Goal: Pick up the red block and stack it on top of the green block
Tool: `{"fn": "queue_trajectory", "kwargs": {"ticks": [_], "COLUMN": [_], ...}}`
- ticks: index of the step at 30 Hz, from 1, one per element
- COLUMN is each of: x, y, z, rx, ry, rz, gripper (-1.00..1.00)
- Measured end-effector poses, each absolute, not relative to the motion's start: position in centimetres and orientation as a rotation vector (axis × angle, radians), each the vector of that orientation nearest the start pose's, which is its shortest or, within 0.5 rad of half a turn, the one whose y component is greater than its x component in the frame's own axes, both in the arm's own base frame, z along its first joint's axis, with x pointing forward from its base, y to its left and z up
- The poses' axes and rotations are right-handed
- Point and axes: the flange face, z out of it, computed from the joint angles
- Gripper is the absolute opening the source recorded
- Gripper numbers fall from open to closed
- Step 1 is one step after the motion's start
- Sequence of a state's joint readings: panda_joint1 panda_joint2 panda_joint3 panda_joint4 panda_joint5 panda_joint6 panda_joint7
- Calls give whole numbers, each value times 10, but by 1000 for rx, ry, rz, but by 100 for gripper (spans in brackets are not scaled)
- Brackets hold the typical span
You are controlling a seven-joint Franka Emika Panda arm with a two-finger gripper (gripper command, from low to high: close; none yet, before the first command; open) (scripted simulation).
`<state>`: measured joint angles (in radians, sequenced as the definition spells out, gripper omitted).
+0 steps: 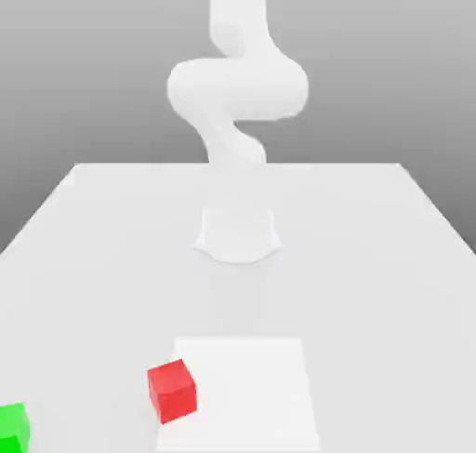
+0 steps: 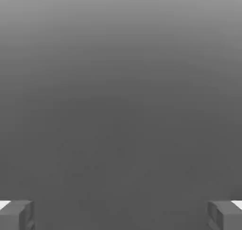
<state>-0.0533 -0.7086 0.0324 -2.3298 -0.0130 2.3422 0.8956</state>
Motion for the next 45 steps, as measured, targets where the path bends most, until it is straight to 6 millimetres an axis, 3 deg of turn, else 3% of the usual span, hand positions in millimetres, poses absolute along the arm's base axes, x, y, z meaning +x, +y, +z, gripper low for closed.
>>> {"fn": "queue_trajectory", "kwargs": {"ticks": [5, 11, 16, 22, 28, 29, 36, 41, 42, 45], "x": [437, 468, 467, 438, 431, 431, 431, 431, 434, 454], "y": [-23, -52, -74, -89, -88, -87, -87, -88, -93, -133], "z": [569, 445, 342, 229, 154, 147, 148, 199, 207, 218], "rx": [-2399, -2287, -2139, -1892, -1844, -1845, -1843, -1843, -1835, -1775], "ry": [1527, 1898, 2185, 2494, 2542, 2542, 2541, 2542, 2547, 2585], "rz": [-766, -536, -326, -51, -1, 0, -2, -3, -1, 4], "gripper": [0, 0, 0, 0, 0, -100, -100, -100, -100, -100]}}
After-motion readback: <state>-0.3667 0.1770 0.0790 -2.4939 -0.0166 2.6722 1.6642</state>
